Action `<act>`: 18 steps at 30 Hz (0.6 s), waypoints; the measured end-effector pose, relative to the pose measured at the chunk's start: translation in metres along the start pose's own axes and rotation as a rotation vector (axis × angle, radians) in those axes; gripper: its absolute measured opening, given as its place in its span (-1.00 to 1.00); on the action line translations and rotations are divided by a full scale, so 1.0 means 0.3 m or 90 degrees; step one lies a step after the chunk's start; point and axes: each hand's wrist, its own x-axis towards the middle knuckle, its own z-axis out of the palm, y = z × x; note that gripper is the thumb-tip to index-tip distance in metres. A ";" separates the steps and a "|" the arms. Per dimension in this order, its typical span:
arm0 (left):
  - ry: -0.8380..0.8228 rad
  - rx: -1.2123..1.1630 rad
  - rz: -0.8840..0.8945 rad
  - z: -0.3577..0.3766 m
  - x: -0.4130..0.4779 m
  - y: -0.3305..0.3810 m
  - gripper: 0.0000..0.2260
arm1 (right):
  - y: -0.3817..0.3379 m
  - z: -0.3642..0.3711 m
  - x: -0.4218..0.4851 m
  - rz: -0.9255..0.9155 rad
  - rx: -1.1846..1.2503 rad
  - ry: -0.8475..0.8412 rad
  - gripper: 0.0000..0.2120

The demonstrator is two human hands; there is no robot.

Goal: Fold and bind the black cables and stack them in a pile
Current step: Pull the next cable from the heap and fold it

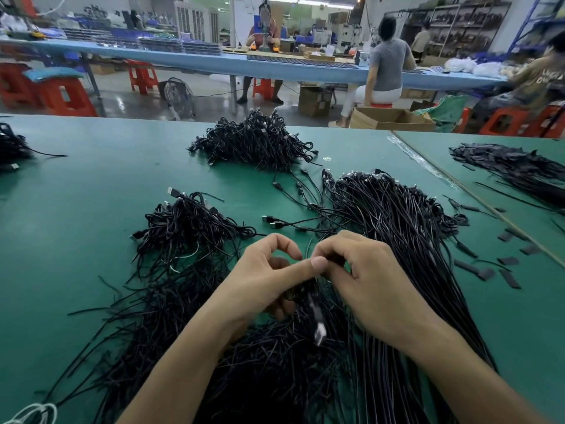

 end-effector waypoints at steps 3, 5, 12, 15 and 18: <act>0.029 0.066 0.029 0.004 0.004 -0.008 -0.50 | 0.007 0.013 -0.005 0.016 -0.013 0.051 -0.88; 0.054 0.146 0.080 0.000 0.008 -0.017 -0.58 | 0.009 0.024 -0.009 0.027 0.010 0.101 -0.88; 0.165 0.191 0.194 0.016 0.011 -0.033 -0.66 | -0.038 0.057 -0.006 -0.014 0.156 0.180 -0.81; 0.181 0.052 0.193 0.003 0.011 -0.019 -0.64 | -0.055 0.071 -0.006 -0.026 0.193 0.160 -0.80; 0.170 -0.098 0.164 -0.009 0.013 -0.001 -0.72 | -0.042 0.075 -0.003 0.012 0.222 0.112 -0.86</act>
